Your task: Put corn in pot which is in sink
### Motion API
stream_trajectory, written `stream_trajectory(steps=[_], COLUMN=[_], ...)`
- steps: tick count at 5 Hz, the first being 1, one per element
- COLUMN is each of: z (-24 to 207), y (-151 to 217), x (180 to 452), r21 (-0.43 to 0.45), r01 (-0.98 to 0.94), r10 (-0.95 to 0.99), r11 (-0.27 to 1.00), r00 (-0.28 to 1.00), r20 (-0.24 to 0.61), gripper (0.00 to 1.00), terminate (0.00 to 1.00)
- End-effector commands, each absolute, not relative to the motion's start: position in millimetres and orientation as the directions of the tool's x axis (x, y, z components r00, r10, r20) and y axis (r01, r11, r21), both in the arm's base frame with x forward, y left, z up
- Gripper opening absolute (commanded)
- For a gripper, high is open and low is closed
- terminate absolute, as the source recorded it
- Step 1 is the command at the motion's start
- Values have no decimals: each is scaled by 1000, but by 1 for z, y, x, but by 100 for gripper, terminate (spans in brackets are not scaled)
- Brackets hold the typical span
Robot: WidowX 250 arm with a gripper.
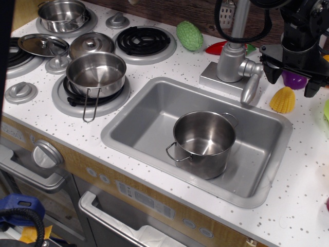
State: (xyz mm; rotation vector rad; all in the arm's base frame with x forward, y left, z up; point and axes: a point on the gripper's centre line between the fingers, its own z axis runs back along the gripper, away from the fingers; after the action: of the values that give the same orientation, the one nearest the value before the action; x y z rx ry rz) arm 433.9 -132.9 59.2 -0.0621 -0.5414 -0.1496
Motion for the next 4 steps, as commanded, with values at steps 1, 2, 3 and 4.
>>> stream_trajectory(steps=[1, 2, 3, 4], z=[59, 55, 53, 48], y=[-133, -130, -131, -130], x=[434, 441, 444, 449], r21=[-19, -8, -15, -38], r01=[158, 193, 206, 218], r10=[-125, -158, -164, -160], r11=[987, 981, 978, 975], r00=[846, 826, 819, 812], r20=[518, 541, 550, 562], gripper=[100, 100, 100, 100], terminate=[0, 0, 0, 0])
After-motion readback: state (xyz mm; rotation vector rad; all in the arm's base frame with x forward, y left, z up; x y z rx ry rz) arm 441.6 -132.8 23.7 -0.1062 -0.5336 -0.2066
